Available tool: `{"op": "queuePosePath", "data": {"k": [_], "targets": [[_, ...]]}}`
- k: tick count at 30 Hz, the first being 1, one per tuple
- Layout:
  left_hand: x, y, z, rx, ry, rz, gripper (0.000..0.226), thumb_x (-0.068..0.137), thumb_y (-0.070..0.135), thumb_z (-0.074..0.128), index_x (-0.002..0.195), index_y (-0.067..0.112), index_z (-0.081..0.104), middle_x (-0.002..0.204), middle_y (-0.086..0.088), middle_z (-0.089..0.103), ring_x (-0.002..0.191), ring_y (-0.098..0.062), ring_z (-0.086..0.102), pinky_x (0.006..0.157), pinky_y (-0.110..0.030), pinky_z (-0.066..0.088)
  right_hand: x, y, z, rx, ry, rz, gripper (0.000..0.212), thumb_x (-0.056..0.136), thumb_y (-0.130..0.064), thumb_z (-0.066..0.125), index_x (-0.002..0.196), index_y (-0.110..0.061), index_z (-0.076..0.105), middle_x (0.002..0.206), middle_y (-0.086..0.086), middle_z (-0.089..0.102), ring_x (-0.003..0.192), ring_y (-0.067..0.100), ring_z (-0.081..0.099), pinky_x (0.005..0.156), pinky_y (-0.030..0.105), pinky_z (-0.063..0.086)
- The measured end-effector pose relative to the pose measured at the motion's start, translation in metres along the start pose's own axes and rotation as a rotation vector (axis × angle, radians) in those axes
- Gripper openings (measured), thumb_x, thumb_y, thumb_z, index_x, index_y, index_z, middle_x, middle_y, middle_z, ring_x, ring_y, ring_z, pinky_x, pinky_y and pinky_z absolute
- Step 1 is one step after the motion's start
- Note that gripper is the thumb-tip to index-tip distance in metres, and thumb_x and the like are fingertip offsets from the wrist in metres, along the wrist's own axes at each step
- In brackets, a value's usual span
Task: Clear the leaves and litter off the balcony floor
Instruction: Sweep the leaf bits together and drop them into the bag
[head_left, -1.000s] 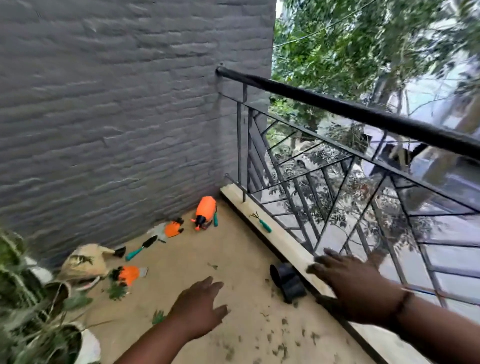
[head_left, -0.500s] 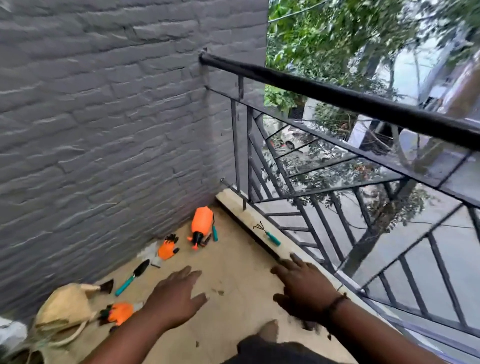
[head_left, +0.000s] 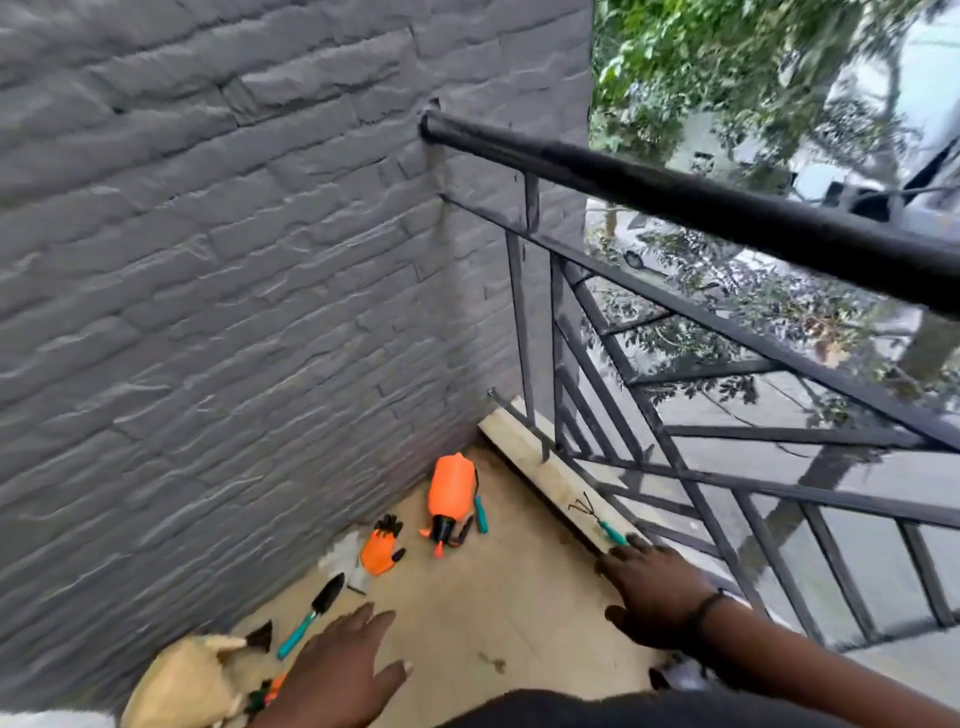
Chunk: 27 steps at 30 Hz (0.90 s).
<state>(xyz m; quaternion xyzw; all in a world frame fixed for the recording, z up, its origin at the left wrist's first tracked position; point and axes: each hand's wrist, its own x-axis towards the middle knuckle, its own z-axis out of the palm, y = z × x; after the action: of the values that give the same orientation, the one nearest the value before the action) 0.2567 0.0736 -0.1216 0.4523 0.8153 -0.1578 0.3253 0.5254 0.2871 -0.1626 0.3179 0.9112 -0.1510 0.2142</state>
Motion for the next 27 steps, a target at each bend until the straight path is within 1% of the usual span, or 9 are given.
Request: {"op": "queuePosePath", "data": {"k": [3,7,12,15,18,22,23,25,27], "targets": [[0.027,0.004,-0.022,0.017,0.006,0.056,0.072,0.096,0.061,0.041,0.157,0.031,0.016,0.166,0.002,0.005,0.152,-0.017,0.012,0.120,-0.032,0.018,0.025,0.005,-0.012,0.010,-0.008,0.028,0.053,0.094,-0.048,0.050,0.143,-0.028,0.039,0.150,0.000,0.039,0.145,0.025,0.024,0.116,0.038,0.027],[0.070,-0.008,-0.042,0.125,-0.019,0.121,0.072,0.095,0.065,0.040,0.156,0.034,0.017,0.166,0.002,0.006,0.152,-0.015,0.011,0.121,-0.038,0.017,0.030,0.012,-0.006,0.050,-0.044,0.111,0.054,0.094,-0.050,0.048,0.141,-0.026,0.040,0.146,0.000,0.042,0.141,0.024,0.029,0.112,0.038,0.032],[0.145,0.004,-0.080,0.292,-0.065,0.268,0.074,0.094,0.061,0.045,0.156,0.034,0.016,0.165,0.000,0.010,0.151,-0.017,0.015,0.120,-0.032,0.020,0.020,0.022,0.004,0.171,-0.057,0.292,0.049,0.093,-0.044,0.049,0.138,-0.027,0.045,0.141,0.000,0.048,0.137,0.022,0.036,0.110,0.037,0.034],[0.194,0.028,-0.116,0.426,-0.058,0.416,0.073,0.096,0.057,0.046,0.157,0.031,0.016,0.166,-0.001,0.007,0.152,-0.019,0.014,0.120,-0.033,0.017,0.025,0.014,-0.004,0.231,0.005,0.451,0.041,0.093,-0.038,0.047,0.133,-0.026,0.049,0.141,0.001,0.050,0.134,0.023,0.041,0.107,0.035,0.035],[0.232,0.060,-0.162,0.512,-0.005,0.617,0.073,0.094,0.055,0.047,0.156,0.028,0.020,0.165,-0.003,0.014,0.150,-0.019,0.019,0.120,-0.031,0.020,0.036,-0.006,-0.010,0.281,0.091,0.613,0.041,0.093,-0.037,0.046,0.132,-0.026,0.050,0.139,0.002,0.052,0.133,0.023,0.042,0.105,0.033,0.034],[0.266,0.093,-0.195,0.652,0.033,0.842,0.089,0.076,0.069,0.023,0.153,0.025,0.030,0.160,-0.006,0.029,0.144,-0.024,0.031,0.116,-0.034,0.028,0.045,-0.039,-0.012,0.338,0.121,0.783,0.038,0.087,-0.041,0.045,0.120,-0.025,0.055,0.124,0.003,0.059,0.126,0.025,0.046,0.100,0.036,0.041],[0.274,0.101,-0.196,0.678,0.031,0.884,0.088,0.079,0.071,0.023,0.153,0.025,0.029,0.160,-0.005,0.028,0.144,-0.024,0.032,0.116,-0.034,0.029,0.046,-0.048,-0.010,0.355,0.125,0.824,0.037,0.086,-0.044,0.046,0.116,-0.025,0.056,0.120,0.002,0.060,0.123,0.025,0.047,0.101,0.037,0.042],[0.284,0.115,-0.190,0.716,0.008,0.955,0.074,0.092,0.064,0.036,0.153,0.024,0.029,0.160,-0.005,0.028,0.144,-0.024,0.031,0.115,-0.034,0.029,0.043,-0.065,-0.007,0.404,0.132,0.913,0.037,0.085,-0.048,0.045,0.114,-0.027,0.055,0.116,0.000,0.060,0.120,0.025,0.049,0.100,0.042,0.043],[0.281,0.130,-0.179,0.772,-0.016,1.038,0.069,0.095,0.061,0.040,0.153,0.024,0.030,0.160,-0.005,0.029,0.144,-0.023,0.032,0.115,-0.034,0.029,0.035,-0.085,-0.006,0.420,0.164,0.998,0.039,0.082,-0.047,0.045,0.115,-0.029,0.054,0.116,-0.002,0.059,0.118,0.024,0.049,0.096,0.043,0.046]]}}
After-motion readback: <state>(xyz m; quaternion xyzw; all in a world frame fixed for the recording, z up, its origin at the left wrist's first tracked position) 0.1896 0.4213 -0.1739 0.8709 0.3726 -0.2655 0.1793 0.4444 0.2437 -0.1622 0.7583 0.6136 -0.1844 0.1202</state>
